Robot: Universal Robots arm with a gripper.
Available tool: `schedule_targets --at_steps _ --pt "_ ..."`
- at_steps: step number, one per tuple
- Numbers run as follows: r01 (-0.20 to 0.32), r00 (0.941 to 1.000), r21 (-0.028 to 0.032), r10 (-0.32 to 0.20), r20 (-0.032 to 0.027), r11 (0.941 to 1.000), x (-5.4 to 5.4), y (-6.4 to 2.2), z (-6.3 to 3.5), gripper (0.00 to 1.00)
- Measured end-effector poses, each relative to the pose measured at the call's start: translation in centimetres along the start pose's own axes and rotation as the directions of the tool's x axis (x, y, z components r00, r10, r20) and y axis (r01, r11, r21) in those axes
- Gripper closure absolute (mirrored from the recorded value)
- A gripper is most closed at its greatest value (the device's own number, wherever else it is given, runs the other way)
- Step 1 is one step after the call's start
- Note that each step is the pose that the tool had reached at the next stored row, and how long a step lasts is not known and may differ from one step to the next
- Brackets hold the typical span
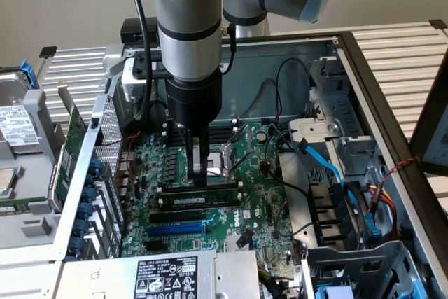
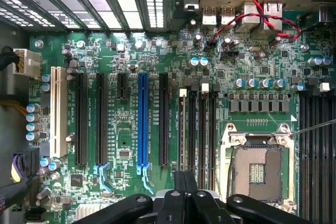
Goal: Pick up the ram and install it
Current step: 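Press down the ram until it locks into place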
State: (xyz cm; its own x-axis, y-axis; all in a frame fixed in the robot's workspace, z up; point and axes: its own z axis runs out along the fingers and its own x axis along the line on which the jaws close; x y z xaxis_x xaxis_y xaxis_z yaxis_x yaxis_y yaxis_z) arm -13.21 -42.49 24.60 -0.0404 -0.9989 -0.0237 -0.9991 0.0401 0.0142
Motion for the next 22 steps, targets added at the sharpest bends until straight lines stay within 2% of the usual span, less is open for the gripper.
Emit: schedule_targets --at_steps 13,17,22 --pt "-0.006 1.0000 0.0000 0.006 0.0000 1.0000 0.04 0.00 -0.01 0.89" --pt "-0.057 0.9984 0.0012 0.057 0.0007 0.9984 0.04 0.00 -0.01 0.89" --pt "-0.132 0.9912 0.0028 0.132 0.0019 0.9912 0.04 0.00 -0.01 0.89"
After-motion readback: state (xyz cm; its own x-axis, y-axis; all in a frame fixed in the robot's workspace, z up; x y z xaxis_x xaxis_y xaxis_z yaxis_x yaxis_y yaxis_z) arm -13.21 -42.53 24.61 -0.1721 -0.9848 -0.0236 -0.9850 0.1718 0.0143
